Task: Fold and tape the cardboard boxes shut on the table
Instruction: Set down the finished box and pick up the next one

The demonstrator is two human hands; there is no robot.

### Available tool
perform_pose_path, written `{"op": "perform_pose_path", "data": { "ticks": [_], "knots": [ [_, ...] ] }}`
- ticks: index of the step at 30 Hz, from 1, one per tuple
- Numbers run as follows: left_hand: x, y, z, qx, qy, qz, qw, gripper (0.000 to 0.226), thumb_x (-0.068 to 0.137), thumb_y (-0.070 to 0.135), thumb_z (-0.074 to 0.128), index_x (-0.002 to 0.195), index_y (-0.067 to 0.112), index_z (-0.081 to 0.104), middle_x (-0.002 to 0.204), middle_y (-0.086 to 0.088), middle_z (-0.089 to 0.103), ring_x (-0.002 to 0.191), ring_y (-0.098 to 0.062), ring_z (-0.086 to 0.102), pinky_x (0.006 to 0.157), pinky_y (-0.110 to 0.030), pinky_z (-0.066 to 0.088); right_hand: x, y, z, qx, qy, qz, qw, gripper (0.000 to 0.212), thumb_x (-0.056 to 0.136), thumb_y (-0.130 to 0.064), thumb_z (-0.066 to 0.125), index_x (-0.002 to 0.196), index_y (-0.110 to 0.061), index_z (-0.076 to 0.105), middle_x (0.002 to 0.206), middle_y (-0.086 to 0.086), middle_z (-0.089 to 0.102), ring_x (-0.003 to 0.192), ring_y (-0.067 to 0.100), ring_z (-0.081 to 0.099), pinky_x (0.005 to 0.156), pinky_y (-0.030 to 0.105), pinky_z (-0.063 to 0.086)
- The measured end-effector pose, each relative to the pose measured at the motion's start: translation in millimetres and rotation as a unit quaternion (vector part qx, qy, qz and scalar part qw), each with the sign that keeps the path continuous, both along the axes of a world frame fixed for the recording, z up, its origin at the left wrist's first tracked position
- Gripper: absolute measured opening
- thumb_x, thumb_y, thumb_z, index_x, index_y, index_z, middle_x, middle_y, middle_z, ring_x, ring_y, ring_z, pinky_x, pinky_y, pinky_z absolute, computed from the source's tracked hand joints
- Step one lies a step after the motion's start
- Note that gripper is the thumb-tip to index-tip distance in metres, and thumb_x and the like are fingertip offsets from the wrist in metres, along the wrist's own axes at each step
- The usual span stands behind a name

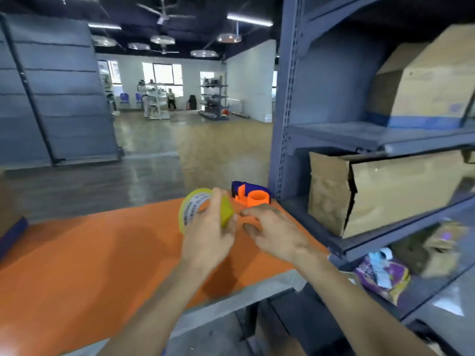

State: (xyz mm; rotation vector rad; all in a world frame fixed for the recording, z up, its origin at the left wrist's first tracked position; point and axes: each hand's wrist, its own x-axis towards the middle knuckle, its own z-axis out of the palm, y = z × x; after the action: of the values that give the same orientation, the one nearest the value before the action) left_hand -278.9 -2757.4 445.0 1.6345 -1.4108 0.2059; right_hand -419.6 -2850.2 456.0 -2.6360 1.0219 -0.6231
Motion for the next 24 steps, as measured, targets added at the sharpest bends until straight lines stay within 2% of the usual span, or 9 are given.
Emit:
{"op": "perform_pose_path", "data": {
  "ticks": [5,11,15,17,20,24],
  "knots": [
    [-56.0,-34.7,2.7,-0.01,0.006,-0.08,0.997,0.037,0.097,0.024,0.062,0.128,0.024,0.043,0.086,-0.008,0.068,0.086,-0.035,0.067,0.079,-0.048,0.051,-59.6,-12.7,-1.2,-0.001,0.004,-0.053,0.999,0.034,0.097,-0.027,0.057,0.131,-0.032,0.061,0.136,-0.002,0.057,0.131,0.021,0.05,0.105,0.037,0.043],
    [-124.5,-86.5,12.2,-0.027,0.046,-0.12,0.991,0.03,0.098,0.027,0.063,0.123,0.027,0.047,0.085,-0.003,0.066,0.079,-0.029,0.066,0.074,-0.047,0.052,-130.9,-33.5,15.1,-0.003,-0.019,-0.1,0.995,0.017,0.098,-0.024,0.054,0.11,-0.03,0.065,0.112,-0.001,0.064,0.108,0.025,0.06,0.085,0.035,0.046],
    [-158.0,-121.6,15.8,-0.015,0.074,-0.157,0.985,0.027,0.098,0.027,0.062,0.114,0.032,0.041,0.078,-0.005,0.066,0.071,-0.028,0.069,0.072,-0.047,0.054,-166.9,-48.4,23.7,-0.004,-0.014,-0.137,0.99,0.018,0.097,-0.025,0.053,0.109,-0.021,0.065,0.112,0.006,0.066,0.11,0.029,0.058,0.091,0.042,0.048],
    [-170.6,-137.2,14.6,-0.028,0.075,-0.154,0.985,0.027,0.098,0.028,0.062,0.112,0.033,0.041,0.077,-0.001,0.064,0.071,-0.024,0.067,0.069,-0.041,0.051,-181.7,-58.5,25.2,0.003,-0.015,-0.165,0.986,0.026,0.097,-0.026,0.054,0.12,-0.023,0.065,0.121,0.007,0.063,0.115,0.03,0.056,0.096,0.042,0.047],
    [-184.3,-152.9,12.6,-0.053,0.094,-0.128,0.986,0.032,0.098,0.03,0.064,0.123,0.029,0.045,0.079,0.009,0.054,0.07,-0.017,0.05,0.061,-0.035,0.036,-198.9,-72.1,23.4,0.015,-0.02,-0.195,0.981,0.042,0.099,-0.027,0.054,0.141,-0.03,0.054,0.138,0.005,0.055,0.124,0.026,0.053,0.102,0.039,0.046],
    [-187.6,-170.3,10.7,-0.032,0.15,-0.131,0.98,0.043,0.098,0.035,0.064,0.133,0.025,0.04,0.082,0.012,0.051,0.074,-0.019,0.05,0.064,-0.035,0.039,-206.8,-91.9,15.2,0.022,-0.01,-0.227,0.974,0.053,0.101,-0.03,0.055,0.152,-0.031,0.039,0.146,0.005,0.046,0.123,0.029,0.055,0.104,0.038,0.045]
  ]
}}
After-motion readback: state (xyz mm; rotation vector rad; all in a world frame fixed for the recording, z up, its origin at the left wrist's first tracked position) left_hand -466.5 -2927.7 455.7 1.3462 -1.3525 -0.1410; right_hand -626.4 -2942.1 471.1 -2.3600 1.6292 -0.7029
